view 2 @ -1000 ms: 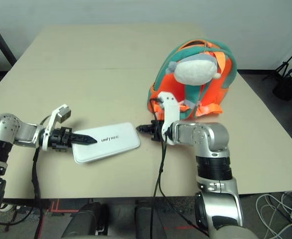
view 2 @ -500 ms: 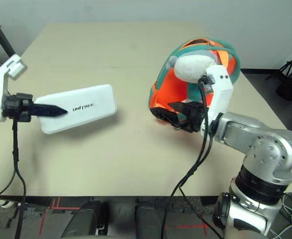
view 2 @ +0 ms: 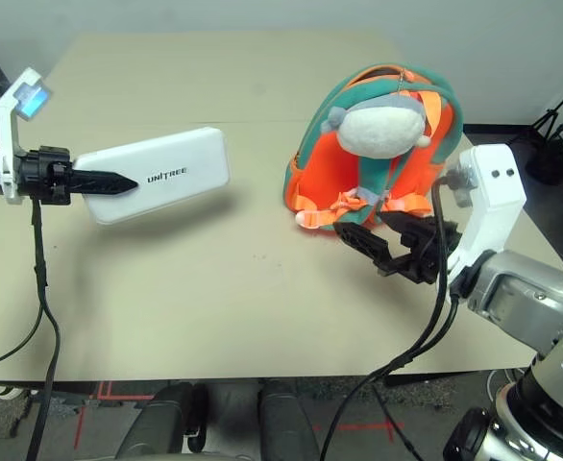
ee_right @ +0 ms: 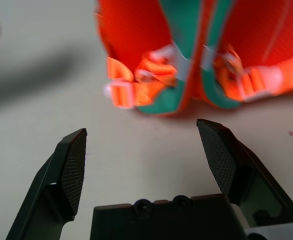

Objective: Put the pencil case into the backpack and zip it.

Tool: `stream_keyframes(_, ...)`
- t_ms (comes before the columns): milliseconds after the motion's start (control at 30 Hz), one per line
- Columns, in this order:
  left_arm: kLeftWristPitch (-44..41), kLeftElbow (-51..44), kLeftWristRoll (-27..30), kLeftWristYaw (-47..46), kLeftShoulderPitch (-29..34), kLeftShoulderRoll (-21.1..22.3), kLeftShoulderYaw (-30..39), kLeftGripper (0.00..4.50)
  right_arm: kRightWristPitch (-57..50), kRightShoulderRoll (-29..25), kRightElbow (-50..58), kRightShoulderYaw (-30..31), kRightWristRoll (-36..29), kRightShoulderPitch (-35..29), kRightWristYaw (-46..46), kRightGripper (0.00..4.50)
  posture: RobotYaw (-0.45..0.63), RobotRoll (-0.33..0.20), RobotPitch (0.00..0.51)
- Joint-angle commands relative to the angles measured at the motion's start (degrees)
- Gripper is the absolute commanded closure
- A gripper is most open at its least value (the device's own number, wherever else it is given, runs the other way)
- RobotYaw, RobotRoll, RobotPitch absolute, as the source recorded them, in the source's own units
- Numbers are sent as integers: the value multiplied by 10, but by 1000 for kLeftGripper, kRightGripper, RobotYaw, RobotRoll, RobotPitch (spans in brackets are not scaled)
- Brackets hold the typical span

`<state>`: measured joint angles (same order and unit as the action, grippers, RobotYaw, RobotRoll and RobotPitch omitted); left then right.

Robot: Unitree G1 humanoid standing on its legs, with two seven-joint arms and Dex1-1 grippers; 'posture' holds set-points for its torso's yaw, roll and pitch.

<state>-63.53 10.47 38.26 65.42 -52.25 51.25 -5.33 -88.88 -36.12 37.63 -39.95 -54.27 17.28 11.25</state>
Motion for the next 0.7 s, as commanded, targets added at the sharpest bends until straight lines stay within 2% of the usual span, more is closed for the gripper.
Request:
stream_keyframes(33, 8, -2, -8, 10, 2, -5, 2, 3083, 37, 0, -18, -5, 32, -1, -11, 0, -141, 0, 165)
stream_keyframes(267, 0, -12, -5, 4, 9, -14, 12, 3083, 169, 15, -94, 54, 107, 10, -15, 0, -113, 0, 172)
stream_keyframes(467, -23, -29, 5, -7, 19, -10, 27, 3083, 188, 18, -122, 83, 106, 41, -10, 0, -90, 0, 182)
stream_keyframes(700, -39, -39, 10, -19, 29, -15, 42, 3083, 241, 24, -168, 127, 138, 77, -8, 0, -66, 0, 183)
